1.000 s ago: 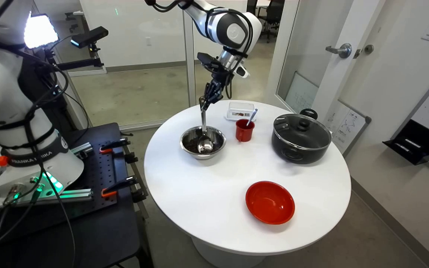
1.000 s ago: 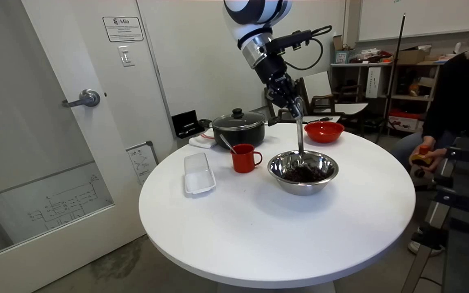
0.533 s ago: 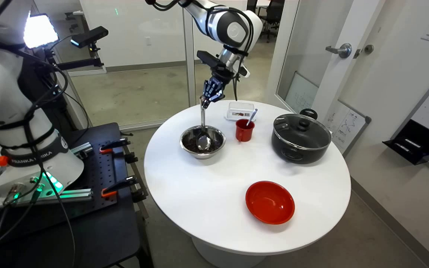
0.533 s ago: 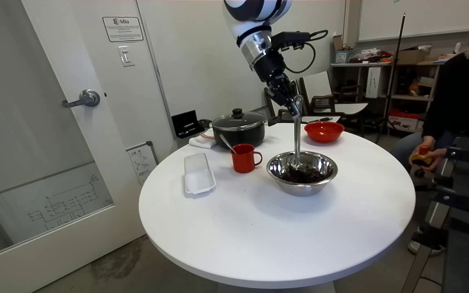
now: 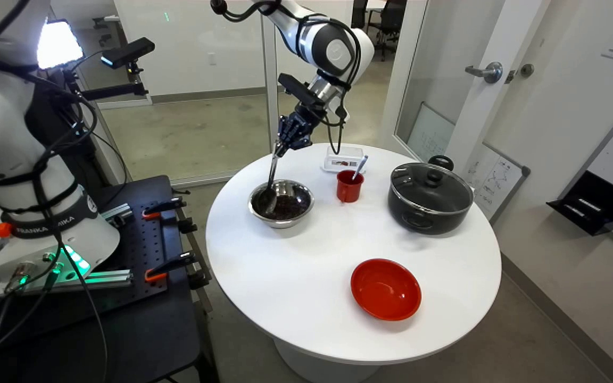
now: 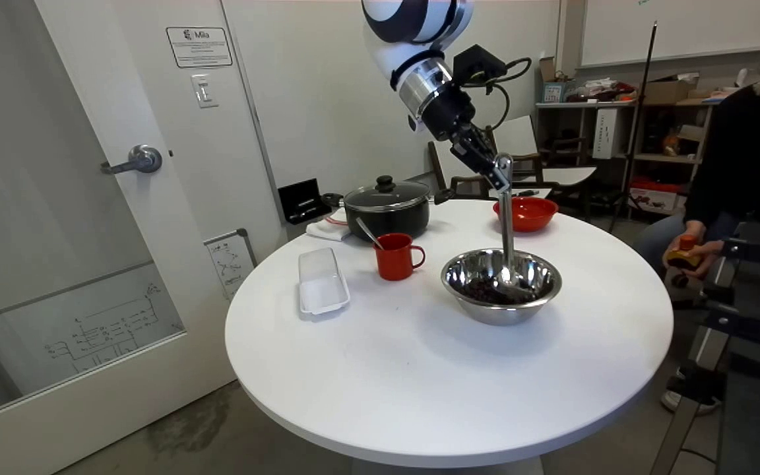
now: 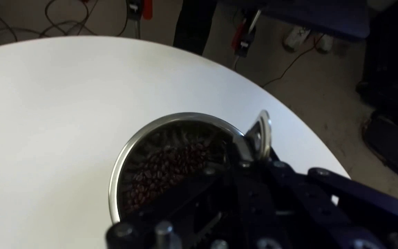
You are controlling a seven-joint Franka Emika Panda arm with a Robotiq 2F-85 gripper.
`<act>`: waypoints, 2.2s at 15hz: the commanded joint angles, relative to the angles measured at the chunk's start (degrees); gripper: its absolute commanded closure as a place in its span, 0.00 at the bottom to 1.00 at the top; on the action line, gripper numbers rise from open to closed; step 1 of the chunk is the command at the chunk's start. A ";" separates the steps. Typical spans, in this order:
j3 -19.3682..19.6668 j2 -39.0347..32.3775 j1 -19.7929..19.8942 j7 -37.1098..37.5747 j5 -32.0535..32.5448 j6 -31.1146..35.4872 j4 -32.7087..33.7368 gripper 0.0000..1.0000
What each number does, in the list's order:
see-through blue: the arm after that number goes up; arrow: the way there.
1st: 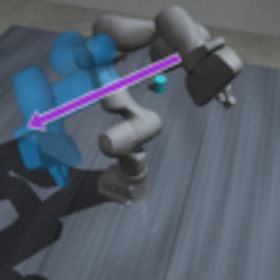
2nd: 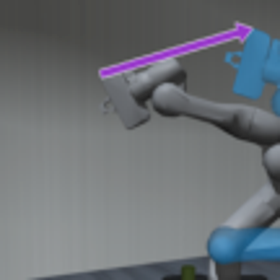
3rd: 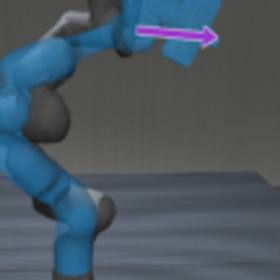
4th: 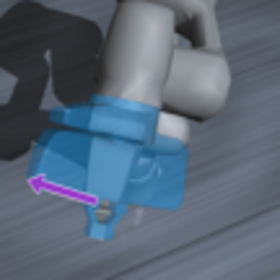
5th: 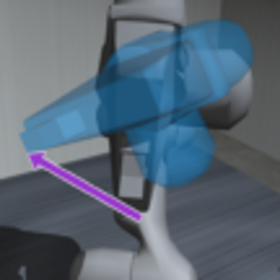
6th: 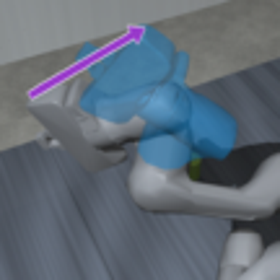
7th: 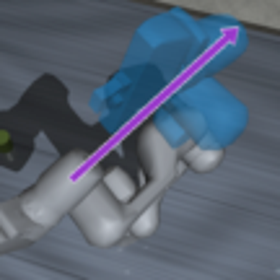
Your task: Pick the spoon in the red bowl and stir the contents in the silver bowl, then put the spoon back in the red bowl
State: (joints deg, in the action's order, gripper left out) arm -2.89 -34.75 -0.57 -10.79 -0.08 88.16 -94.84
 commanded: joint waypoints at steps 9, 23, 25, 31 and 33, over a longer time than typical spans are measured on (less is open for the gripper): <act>1.59 -0.60 -3.03 9.20 7.60 2.97 0.73 0.99; -1.32 -1.54 0.33 -6.07 3.45 -2.38 2.37 0.99; -0.33 -1.79 -0.49 -2.24 4.55 -2.97 2.65 0.99; 0.46 -0.39 -1.46 3.11 7.07 6.31 0.49 0.99; 0.48 0.20 -1.80 4.11 7.76 8.12 0.11 0.99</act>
State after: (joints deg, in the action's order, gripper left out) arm -3.24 -35.07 -1.12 -9.04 5.87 91.42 -93.65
